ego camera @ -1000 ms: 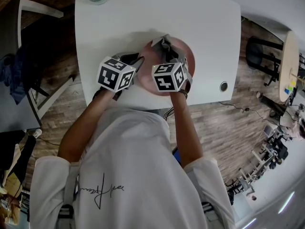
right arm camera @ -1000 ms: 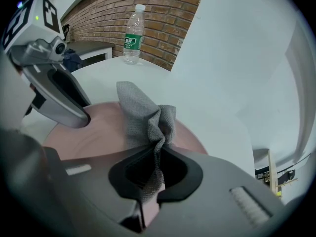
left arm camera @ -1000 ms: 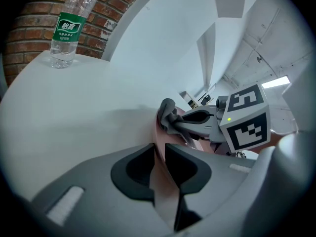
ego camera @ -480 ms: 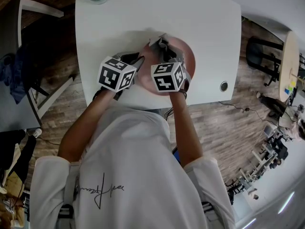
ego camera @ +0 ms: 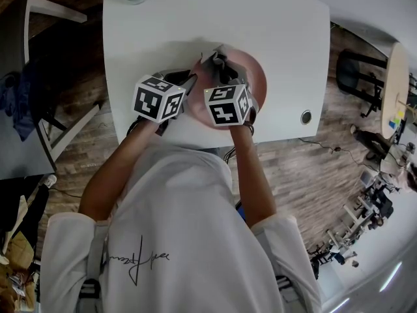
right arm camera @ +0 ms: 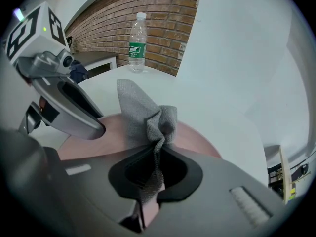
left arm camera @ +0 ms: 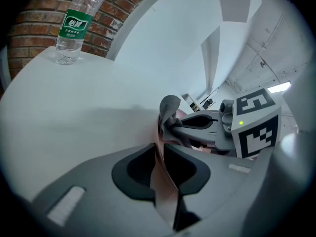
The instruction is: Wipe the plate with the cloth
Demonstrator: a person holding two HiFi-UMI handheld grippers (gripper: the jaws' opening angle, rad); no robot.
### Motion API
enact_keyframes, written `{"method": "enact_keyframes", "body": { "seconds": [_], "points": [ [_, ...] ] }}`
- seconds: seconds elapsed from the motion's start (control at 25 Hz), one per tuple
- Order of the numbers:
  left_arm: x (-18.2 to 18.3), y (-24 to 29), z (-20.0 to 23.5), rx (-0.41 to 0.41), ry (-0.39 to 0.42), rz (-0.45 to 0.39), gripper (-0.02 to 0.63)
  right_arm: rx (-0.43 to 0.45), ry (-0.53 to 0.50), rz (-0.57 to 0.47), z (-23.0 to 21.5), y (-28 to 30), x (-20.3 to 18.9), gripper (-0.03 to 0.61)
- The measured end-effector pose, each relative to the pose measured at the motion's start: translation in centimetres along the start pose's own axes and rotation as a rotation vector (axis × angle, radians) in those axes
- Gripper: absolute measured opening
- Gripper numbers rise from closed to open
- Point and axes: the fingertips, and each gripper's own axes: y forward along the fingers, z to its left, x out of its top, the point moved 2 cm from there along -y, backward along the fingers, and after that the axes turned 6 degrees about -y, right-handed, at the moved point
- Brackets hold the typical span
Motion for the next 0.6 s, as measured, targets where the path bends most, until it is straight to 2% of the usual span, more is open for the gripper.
{"method": "enact_keyframes", "body": {
  "seconds": [0.6],
  "points": [
    [0.3,-0.1,0.4,0.031,-0.047,-0.030,0.048,0.041,0.013,-0.031,1.6,-0.2,0.7,0.020]
  ]
}}
